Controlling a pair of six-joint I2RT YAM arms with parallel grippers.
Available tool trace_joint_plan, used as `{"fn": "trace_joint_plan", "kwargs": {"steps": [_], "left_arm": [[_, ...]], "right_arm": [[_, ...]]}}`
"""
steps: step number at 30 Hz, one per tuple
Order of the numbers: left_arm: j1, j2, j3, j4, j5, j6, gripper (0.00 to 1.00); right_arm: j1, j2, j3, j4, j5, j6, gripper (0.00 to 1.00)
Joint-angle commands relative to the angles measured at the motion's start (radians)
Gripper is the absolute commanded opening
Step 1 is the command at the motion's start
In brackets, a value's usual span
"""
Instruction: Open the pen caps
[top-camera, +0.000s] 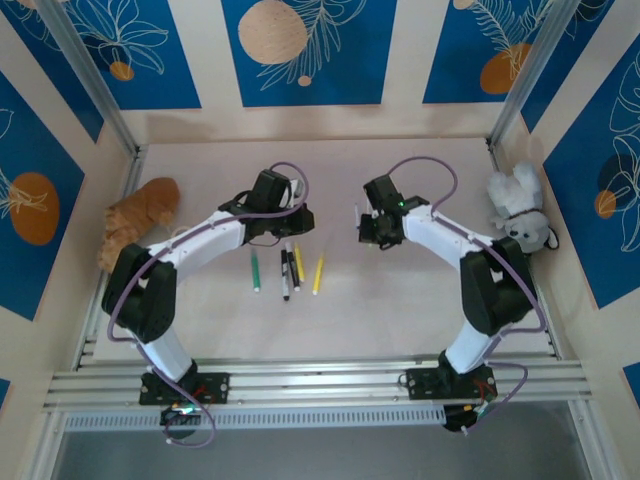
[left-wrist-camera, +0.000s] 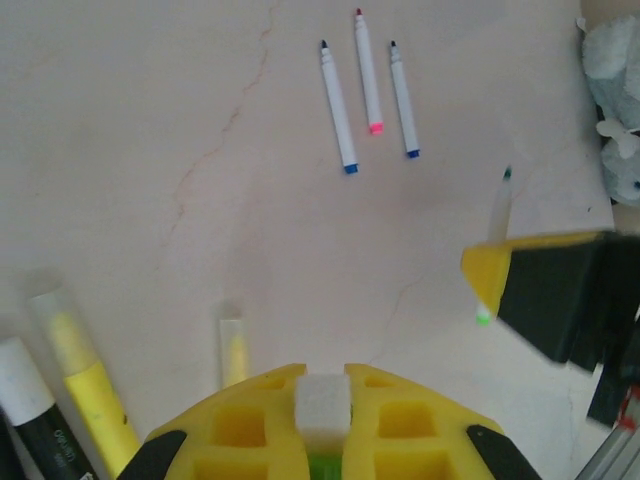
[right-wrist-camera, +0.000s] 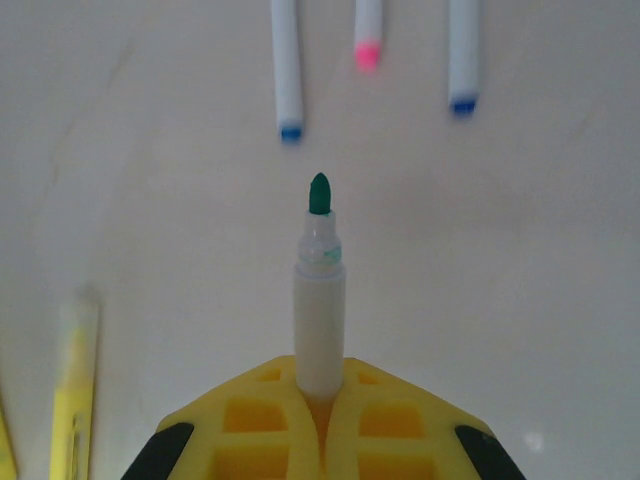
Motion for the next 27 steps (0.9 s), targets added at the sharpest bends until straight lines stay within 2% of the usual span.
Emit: {"fn": "trace_joint_plan", "kwargs": {"steps": [1,9,16,27], "left_arm": [[0.031,-0.030,-0.031,-0.016,0.025,0.030,0.00],[0.065,-0.035,-0.051,-0.016,0.035,0.041,0.00],[0.081,-0.025,-0.048,-0.012,0.045,0.040,0.00],[0.099,-0.028,-0.069,-0.001,0.058,0.038,0.00]], "right_arm": [[-0.022,0.091,0.111,-0.061,0.068,-0.070,0.00],[-0.037,0.306,0.371,-0.130,0.102,-0.157,0.00],[-0.015,0.379,0.451,-0.131,0.009,-0.144,0.00],[0.048,0.532,0.603,-0.227,0.015,-0.128,0.01]]}}
